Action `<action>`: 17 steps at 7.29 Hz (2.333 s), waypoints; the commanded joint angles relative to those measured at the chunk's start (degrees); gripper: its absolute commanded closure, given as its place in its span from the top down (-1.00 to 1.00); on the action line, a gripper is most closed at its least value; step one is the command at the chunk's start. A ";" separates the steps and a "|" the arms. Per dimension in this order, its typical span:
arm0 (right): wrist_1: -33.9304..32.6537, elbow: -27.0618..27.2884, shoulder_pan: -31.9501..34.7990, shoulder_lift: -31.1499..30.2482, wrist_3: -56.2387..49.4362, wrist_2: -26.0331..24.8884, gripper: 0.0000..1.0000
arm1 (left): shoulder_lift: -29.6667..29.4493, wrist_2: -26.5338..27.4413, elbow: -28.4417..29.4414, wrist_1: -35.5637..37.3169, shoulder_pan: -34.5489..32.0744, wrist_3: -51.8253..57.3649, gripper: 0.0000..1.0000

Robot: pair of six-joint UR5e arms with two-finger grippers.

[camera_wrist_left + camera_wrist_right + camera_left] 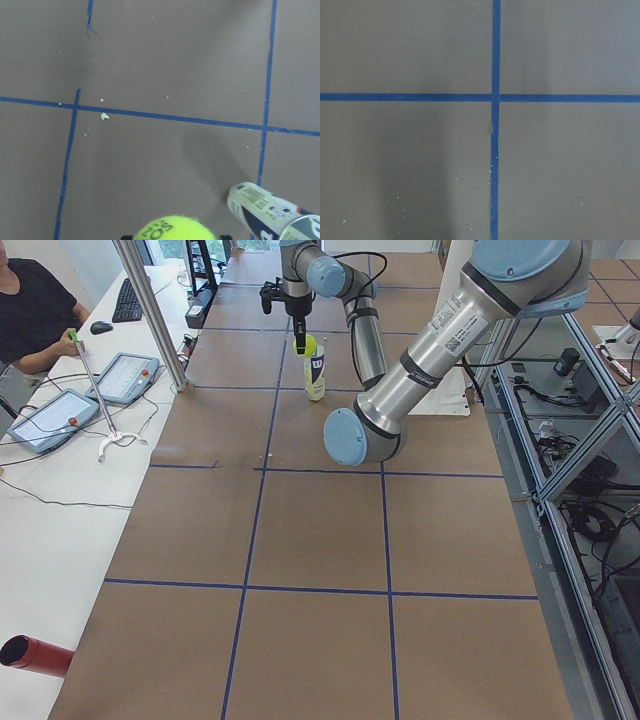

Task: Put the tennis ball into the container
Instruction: 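Lift the tennis ball with the left gripper away from the table, then carry the ball with the left gripper over the clear tube's opening, then open the left gripper to drop the ball into the tube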

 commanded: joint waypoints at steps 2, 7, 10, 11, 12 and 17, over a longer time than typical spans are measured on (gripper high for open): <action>0.00 0.00 0.00 0.00 0.00 0.00 1.00 | -6.10 0.22 8.63 -5.06 5.27 -7.04 -1.00; 0.00 0.00 0.00 0.00 0.00 0.00 1.00 | -7.26 0.22 12.87 -9.01 7.12 -7.13 -1.00; 0.00 0.00 0.00 0.00 0.00 0.00 1.00 | -8.23 0.22 13.31 -9.45 7.12 -8.01 -1.00; 0.00 0.00 0.00 0.00 0.00 0.00 1.00 | -8.84 0.22 14.71 -10.15 7.12 -7.92 -1.00; 0.00 0.00 0.00 0.00 0.00 0.00 1.00 | -9.02 0.31 16.20 -11.37 7.12 -7.92 -1.00; 0.00 0.00 0.00 0.00 0.00 0.00 1.00 | -6.31 0.40 16.04 -13.23 7.03 -7.05 0.19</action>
